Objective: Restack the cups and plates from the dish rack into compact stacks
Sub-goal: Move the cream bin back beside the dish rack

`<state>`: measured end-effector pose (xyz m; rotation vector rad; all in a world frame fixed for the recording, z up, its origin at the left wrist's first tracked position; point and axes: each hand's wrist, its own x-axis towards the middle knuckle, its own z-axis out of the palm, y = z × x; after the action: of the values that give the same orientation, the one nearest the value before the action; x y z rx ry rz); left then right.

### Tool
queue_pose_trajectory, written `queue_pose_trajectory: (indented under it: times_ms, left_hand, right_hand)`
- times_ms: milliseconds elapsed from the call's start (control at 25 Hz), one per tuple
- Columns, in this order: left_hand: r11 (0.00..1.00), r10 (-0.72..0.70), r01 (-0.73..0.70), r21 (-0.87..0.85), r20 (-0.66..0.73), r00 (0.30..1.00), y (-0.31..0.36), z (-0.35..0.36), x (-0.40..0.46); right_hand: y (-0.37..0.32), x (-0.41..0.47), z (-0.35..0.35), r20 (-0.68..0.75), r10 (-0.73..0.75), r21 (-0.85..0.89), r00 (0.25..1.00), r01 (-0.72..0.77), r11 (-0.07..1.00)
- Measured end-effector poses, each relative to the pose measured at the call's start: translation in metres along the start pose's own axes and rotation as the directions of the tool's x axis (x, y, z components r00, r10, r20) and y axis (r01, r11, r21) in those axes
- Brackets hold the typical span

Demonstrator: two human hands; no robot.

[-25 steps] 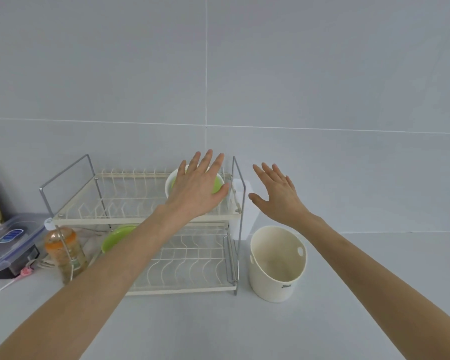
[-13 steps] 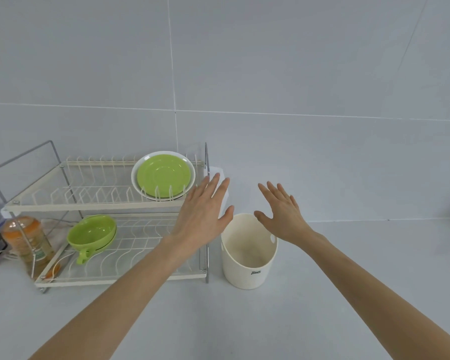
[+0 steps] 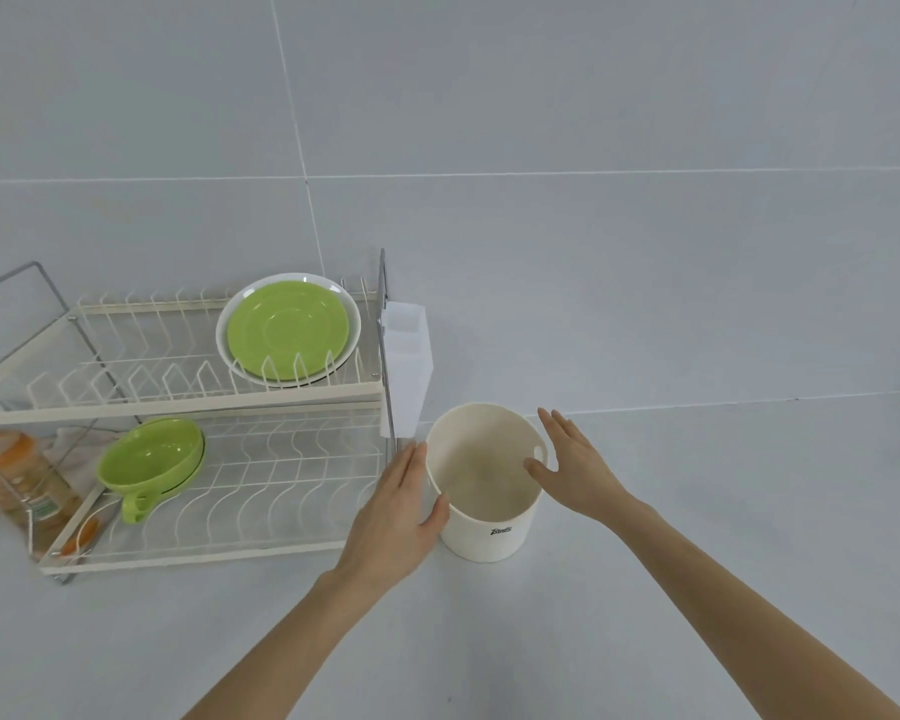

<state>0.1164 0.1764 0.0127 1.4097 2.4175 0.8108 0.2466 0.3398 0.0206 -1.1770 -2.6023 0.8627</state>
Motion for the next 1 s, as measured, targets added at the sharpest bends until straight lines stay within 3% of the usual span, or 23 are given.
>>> queue_pose_trajectory:
  times_ms: [240,480,760,1000]
  left_hand:
    - [0.950,-0.172,0.197,-0.241,0.123,0.977,-0.012,0.031,0.018]
    - [0.853,-0.224,0.290,-0.435,0.198,0.954,-0.013,0.041,0.033]
    - [0.801,-0.243,0.305,-0.515,0.186,0.952,-0.009,0.035,0.030]
    - [0.749,-0.230,0.277,-0.603,0.155,0.961,-0.002,0.023,0.007]
  right_hand:
    - [0.010,0.018,0.019,0.065,0.158,0.231,0.985,-0.169,0.958]
    - [0.013,0.026,0.030,0.089,0.242,0.394,0.966,-0.257,0.883]
    - [0.024,0.022,0.035,0.060,0.274,0.451,0.960,-0.271,0.850]
    - [0.010,-0.015,0.036,-0.063,0.266,0.491,0.962,-0.202,0.847]
